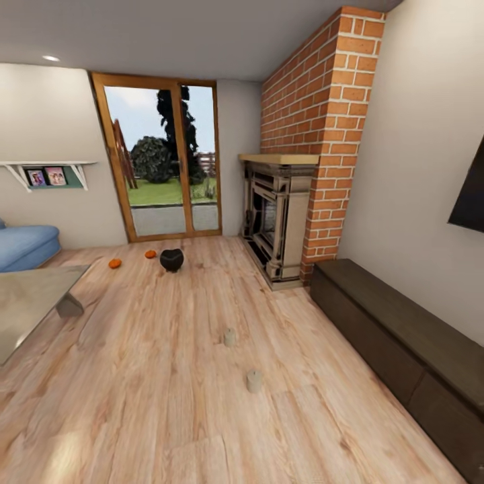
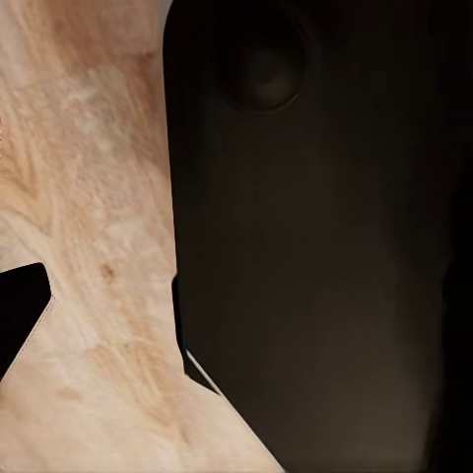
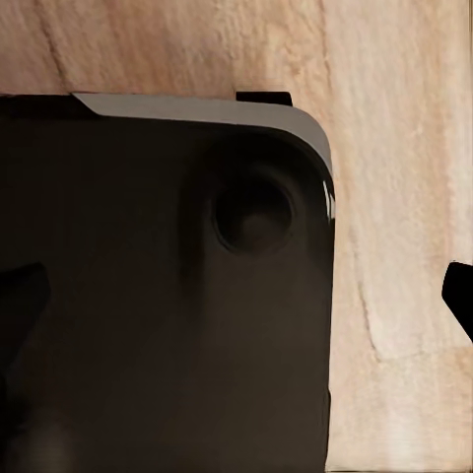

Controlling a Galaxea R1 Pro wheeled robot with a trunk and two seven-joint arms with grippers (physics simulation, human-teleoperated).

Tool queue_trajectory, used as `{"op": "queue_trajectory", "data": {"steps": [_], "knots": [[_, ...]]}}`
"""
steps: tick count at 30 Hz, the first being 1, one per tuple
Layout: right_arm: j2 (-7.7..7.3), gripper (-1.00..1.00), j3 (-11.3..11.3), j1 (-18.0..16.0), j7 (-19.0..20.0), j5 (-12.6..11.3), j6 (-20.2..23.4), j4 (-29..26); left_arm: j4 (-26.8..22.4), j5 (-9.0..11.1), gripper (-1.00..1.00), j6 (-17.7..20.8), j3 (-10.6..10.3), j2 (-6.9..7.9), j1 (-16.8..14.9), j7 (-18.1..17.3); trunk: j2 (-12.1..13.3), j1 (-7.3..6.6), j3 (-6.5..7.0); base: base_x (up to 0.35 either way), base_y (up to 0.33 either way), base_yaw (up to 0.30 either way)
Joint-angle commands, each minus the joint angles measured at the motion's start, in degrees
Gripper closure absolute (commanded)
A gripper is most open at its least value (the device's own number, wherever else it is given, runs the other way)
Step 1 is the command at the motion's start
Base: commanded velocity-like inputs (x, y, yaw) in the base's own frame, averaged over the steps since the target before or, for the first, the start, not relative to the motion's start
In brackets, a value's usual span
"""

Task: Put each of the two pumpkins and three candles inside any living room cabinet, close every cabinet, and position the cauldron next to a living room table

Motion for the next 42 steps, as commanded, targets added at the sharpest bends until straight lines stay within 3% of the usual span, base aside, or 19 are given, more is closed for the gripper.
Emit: {"op": "queue_trajectory", "data": {"steps": [1, 42], "knots": [[0.0, -1.0, -0.1, 0.0, 0.0, 0.0, -0.2, 0.1, -0.1, -0.1, -1.0, 0.0, 0.0, 0.01, 0.1, 0.0, 0.0, 0.0, -0.09, 0.0, 0.0, -0.27], [0.07, -1.0, -0.2, 0.0, 0.0, -0.2, -0.3, 0.1, -0.1, -0.2, -1.0, -1.7, -0.1, 0.01, 0.1, 0.0, 0.0, 0.0, -1.98, -0.029, 0.0, -0.26]]}}
